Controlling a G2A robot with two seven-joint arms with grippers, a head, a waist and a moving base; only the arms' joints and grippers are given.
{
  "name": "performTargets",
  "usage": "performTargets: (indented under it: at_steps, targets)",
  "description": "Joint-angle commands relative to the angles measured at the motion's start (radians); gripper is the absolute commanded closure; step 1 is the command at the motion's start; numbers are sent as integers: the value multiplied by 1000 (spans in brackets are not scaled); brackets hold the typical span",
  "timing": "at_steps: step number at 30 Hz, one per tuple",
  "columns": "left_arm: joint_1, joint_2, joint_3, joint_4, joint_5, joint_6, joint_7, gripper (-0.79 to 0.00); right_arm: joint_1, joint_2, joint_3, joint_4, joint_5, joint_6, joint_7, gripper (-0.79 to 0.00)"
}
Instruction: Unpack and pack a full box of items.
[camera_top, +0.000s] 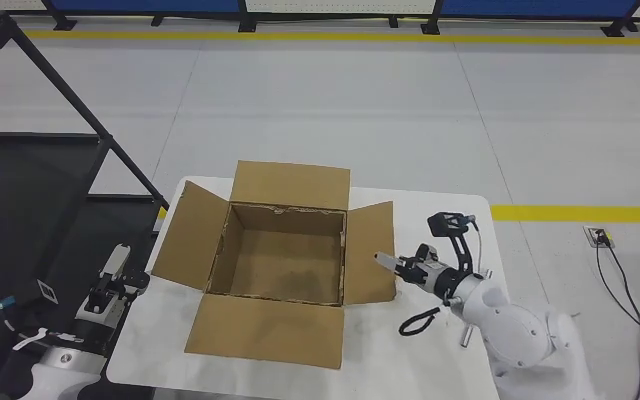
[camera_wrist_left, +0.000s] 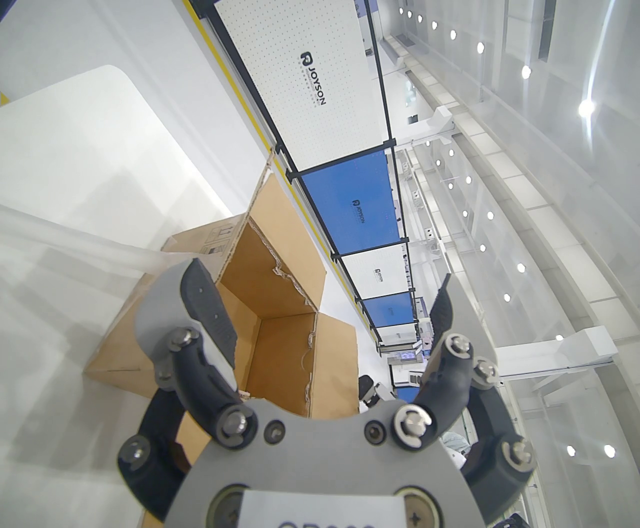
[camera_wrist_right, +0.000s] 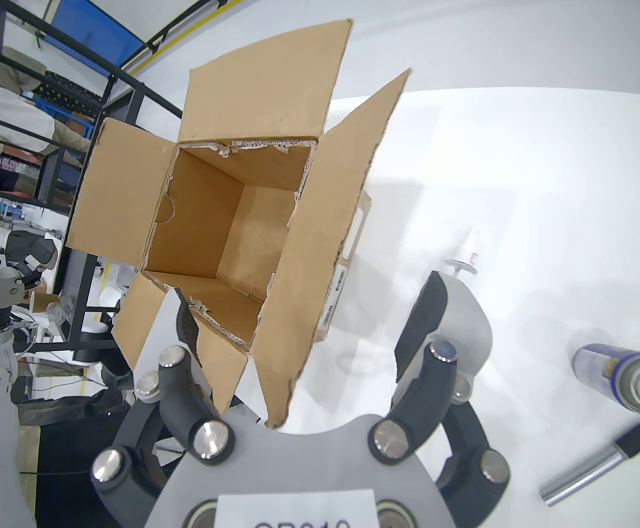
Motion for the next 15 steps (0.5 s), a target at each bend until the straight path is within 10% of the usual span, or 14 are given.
performTargets:
  at_steps: [1,15]
  targets:
    - [0,0,0,0,0,0,0,-785,-46,4,29,-64,-12,9,-4,-785]
    - [0,0,0,0,0,0,0,-785,-99,10,55,-128,-52,17,-12,-785]
